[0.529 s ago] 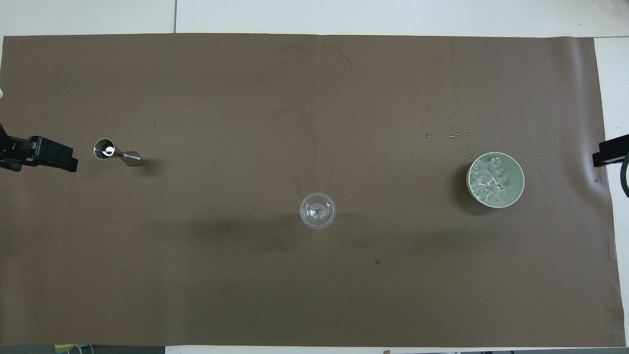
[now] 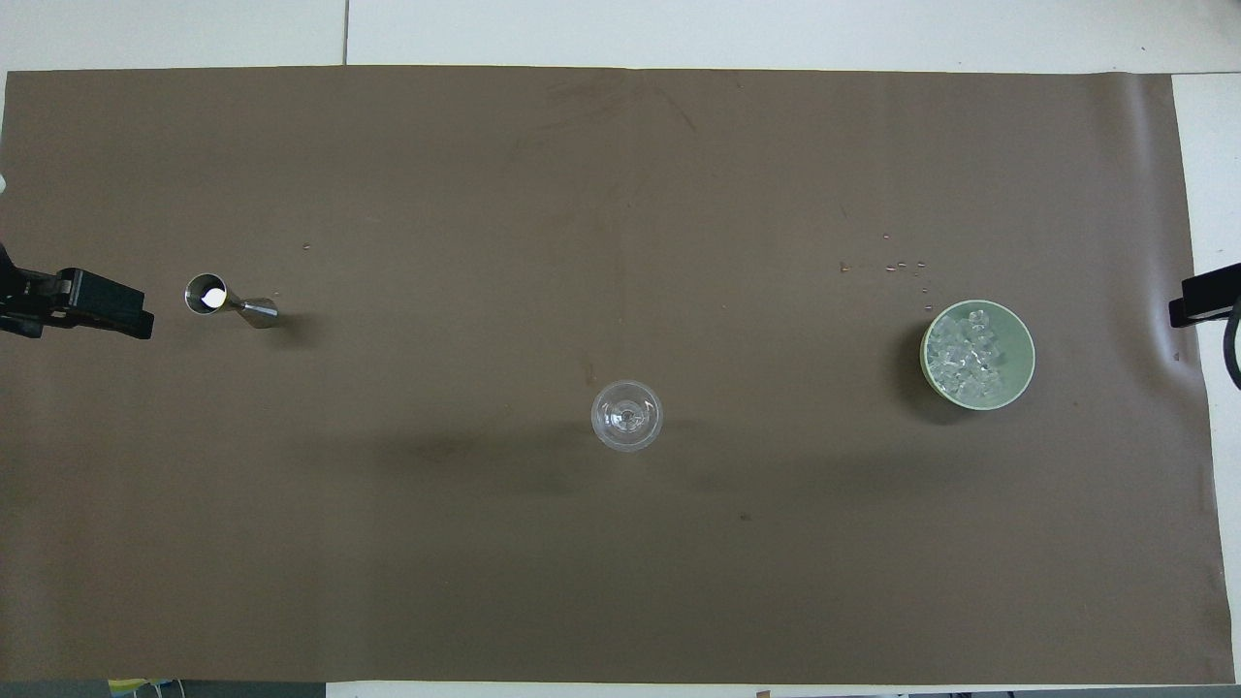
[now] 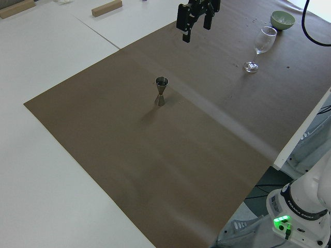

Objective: Pour wine and add ice with both arms

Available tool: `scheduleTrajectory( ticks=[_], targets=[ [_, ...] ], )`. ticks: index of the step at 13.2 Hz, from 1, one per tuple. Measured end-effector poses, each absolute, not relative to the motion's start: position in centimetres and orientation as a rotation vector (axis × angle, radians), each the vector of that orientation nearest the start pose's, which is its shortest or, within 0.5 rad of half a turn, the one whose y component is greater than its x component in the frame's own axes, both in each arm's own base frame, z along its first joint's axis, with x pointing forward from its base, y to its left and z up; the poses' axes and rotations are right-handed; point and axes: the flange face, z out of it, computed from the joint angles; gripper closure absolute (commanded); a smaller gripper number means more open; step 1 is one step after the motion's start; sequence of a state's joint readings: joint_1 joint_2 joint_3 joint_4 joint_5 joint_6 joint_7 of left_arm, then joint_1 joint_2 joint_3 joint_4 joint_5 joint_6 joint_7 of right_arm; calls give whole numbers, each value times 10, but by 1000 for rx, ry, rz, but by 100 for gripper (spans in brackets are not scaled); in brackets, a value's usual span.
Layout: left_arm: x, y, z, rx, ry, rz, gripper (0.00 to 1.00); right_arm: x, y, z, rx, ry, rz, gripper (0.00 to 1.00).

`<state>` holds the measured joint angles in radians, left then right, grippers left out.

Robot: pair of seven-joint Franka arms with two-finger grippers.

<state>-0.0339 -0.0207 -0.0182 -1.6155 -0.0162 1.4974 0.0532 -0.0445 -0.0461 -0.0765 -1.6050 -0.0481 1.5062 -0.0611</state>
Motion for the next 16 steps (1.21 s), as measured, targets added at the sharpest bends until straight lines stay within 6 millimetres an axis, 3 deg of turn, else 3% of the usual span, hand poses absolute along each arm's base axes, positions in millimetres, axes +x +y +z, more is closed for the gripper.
scheduleTrajectory(
  ticks=[10, 13, 16],
  targets=[
    [540, -32, 608, -3157, 171, 158, 0, 529, -70, 628, -3179, 97, 90, 0],
    [553, -31, 594, -3161, 162, 193, 0, 529, -71, 629, -3179, 97, 82, 0],
    [582, -20, 576, -3202, 56, 233, 0, 529, -72, 629, -3179, 101, 74, 0]
  ],
)
